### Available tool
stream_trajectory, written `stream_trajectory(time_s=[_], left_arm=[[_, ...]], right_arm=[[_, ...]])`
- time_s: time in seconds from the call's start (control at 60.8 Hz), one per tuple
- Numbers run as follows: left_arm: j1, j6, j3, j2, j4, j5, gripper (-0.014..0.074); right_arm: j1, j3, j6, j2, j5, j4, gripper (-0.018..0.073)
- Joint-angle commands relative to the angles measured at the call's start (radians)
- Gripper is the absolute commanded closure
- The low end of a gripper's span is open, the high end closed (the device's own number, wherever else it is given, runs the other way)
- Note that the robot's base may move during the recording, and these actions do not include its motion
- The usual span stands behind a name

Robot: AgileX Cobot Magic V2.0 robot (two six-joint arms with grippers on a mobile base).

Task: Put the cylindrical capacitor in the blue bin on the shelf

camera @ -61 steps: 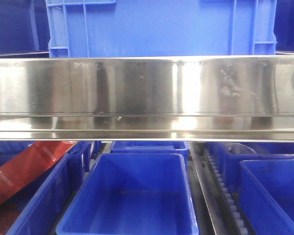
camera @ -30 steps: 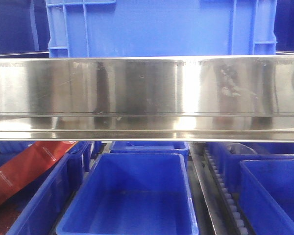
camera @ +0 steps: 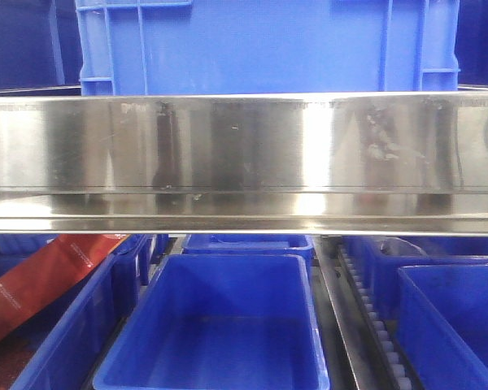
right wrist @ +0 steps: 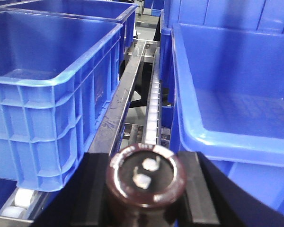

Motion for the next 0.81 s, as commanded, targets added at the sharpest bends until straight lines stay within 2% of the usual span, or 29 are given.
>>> stream_trajectory(time_s=[0.0,0.148,0.362,0.543,0.789], left_arm=[[-0.064,0.016,-0.132,0.110,0.011,0.022,0.0707],[-0.156,0.019,-0.366,0.312,0.011,0.064,0.0707],[-0.244,0.019,-0.606,0.594,0.009,0.059,0.0707],[-0.300,0.019,-0.711,0.792,-0.001,0.022,0.0707],[-0.308,0.019,-0.727,0.944,-0.012,-0.048,0.0701]], right_arm=[[-0.001,-0.009,-0.001,-0.005,-0.027,0.001,0.0721],[-0.001,-0.009,-0.001,-0.005,-0.034,0.001,0.0721],[-0.001,-0.009,-0.001,-0.005,-0.034,0.001,0.0721],[-0.001,-0.009,-0.001,-0.005,-0.034,0.001,0.0721],[-0.001,-0.009,-0.001,-0.005,-0.035,0.025,0.0721]])
